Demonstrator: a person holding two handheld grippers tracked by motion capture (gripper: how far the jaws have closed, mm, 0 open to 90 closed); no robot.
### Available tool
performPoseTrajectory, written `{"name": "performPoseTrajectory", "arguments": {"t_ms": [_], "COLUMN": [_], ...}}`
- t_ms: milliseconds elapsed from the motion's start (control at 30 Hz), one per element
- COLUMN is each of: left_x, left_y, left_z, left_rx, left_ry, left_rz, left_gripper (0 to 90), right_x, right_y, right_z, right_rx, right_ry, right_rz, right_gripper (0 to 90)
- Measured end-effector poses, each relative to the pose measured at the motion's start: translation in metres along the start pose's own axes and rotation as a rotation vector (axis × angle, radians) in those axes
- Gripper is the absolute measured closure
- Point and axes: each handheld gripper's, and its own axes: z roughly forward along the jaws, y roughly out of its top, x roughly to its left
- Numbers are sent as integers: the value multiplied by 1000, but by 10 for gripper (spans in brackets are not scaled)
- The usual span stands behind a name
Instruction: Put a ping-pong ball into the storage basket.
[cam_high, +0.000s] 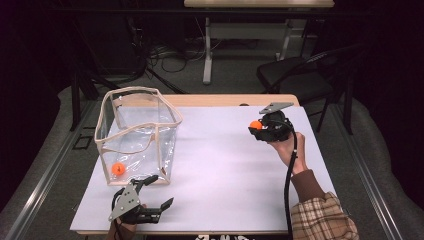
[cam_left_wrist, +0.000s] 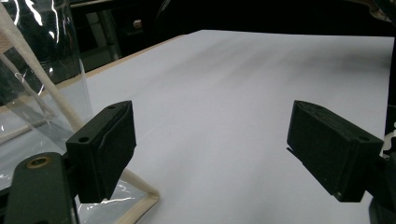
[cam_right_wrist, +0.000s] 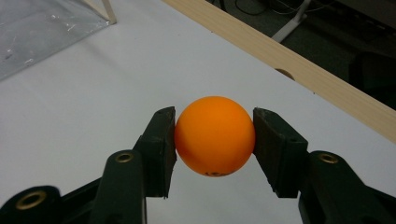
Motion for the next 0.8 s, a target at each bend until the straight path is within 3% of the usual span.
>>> {"name": "performPoseTrajectory", "arguments": {"t_ms": [800], "left_x": [0], "left_y": [0], "left_z": [-1], "left_rx": [0], "left_ry": [3], "left_rz": [3], "left_gripper": [155], "right_x": [7], "right_y": [27], "right_z": [-8], "right_rx": [-31], "right_ry": [2], "right_rz": [-42], "right_gripper": [508]}}
